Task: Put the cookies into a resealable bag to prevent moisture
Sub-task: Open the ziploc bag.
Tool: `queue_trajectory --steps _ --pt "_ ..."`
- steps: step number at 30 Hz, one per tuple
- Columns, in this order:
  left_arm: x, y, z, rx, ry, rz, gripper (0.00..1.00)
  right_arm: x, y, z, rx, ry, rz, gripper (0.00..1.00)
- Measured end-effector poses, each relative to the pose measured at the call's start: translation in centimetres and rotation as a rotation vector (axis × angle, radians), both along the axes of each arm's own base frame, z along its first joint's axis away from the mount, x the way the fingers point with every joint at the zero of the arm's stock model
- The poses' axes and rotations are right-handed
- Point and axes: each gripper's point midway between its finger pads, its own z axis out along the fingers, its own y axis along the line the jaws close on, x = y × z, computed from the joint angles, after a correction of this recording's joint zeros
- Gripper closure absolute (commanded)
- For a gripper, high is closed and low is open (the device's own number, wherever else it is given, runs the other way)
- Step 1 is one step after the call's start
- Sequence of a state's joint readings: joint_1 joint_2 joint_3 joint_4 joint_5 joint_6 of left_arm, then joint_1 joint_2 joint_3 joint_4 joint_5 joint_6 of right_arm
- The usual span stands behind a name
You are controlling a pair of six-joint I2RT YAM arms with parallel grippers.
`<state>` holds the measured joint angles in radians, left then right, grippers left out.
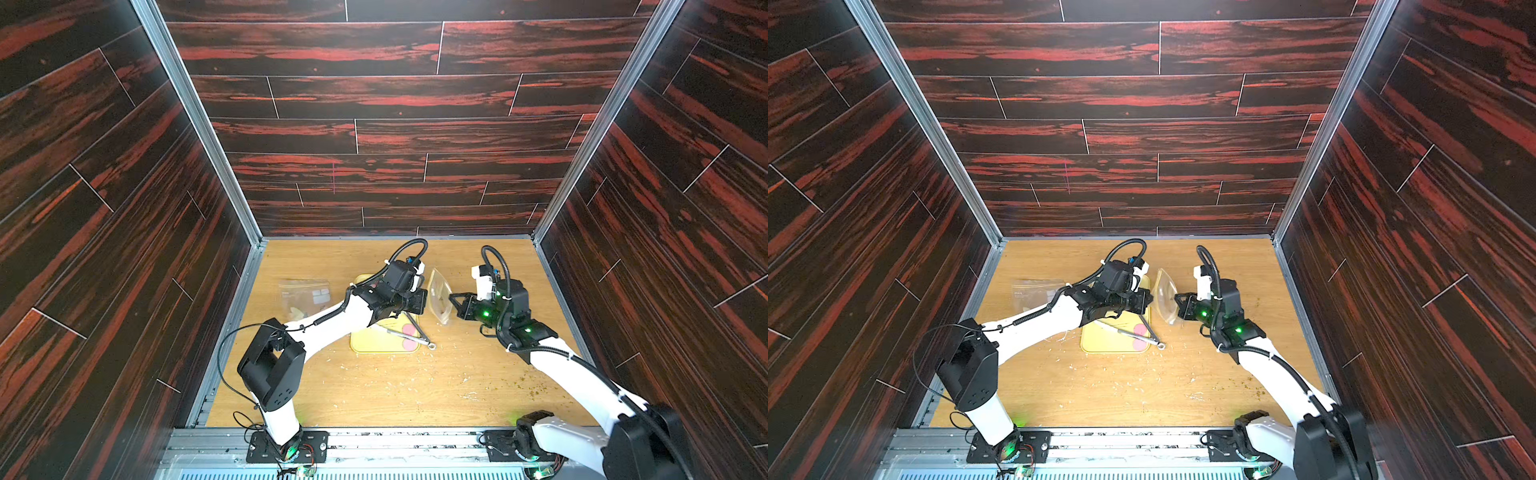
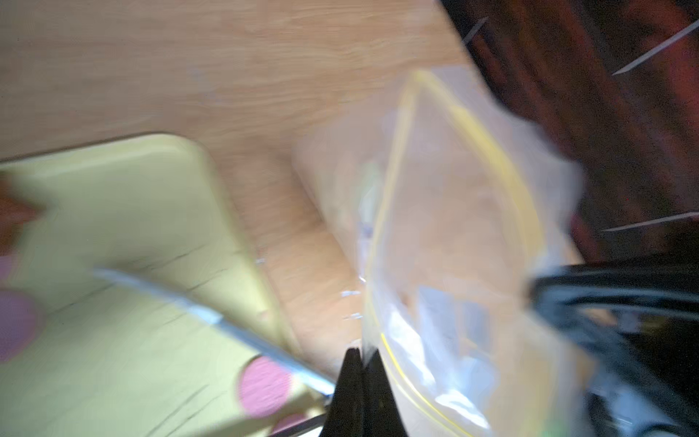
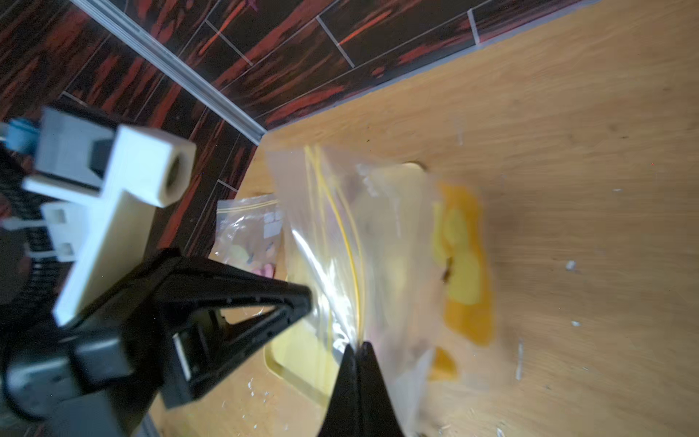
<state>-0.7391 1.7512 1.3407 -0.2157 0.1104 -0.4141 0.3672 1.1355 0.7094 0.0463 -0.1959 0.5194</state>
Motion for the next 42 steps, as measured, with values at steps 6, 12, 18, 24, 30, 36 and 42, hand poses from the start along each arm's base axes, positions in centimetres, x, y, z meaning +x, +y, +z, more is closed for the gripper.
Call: queue_trajectory --steps 6,12,18,24,30,36,42 --pt "0.1 0.5 0.7 0.03 -0.021 0.002 1.0 -0.2 -0.6 -0.5 -0.029 0.014 -0.008 1.0" --pt "0.6 -1.0 1.9 -0.025 -0.021 -0.024 0.93 -1.2 1.3 0.4 0.069 -0.004 0.101 1.0" --pt "0.7 -2.3 1.5 -0.076 0.003 -0.045 0.75 -1.8 2.3 1.2 0.131 -0.01 0.159 1.0" --pt "0.7 -3.8 1.0 -0.124 0.04 -0.083 0.73 -1.8 2.8 1.4 0.16 -0.012 0.182 1.0" --pt "0.5 -4.0 0.6 -0.125 0.058 -0.094 0.91 -1.7 2.7 1.3 0.154 -0.009 0.171 1.0" --pt "0.2 -2.0 -0.3 -0.009 0.061 -0.067 0.95 -0.8 1.0 -0.9 0.062 0.032 0.063 1.0" --pt "-0.2 -0.1 1.0 0.102 0.057 -0.049 0.95 -0.1 -0.5 -3.3 -0.032 0.085 -0.015 1.0"
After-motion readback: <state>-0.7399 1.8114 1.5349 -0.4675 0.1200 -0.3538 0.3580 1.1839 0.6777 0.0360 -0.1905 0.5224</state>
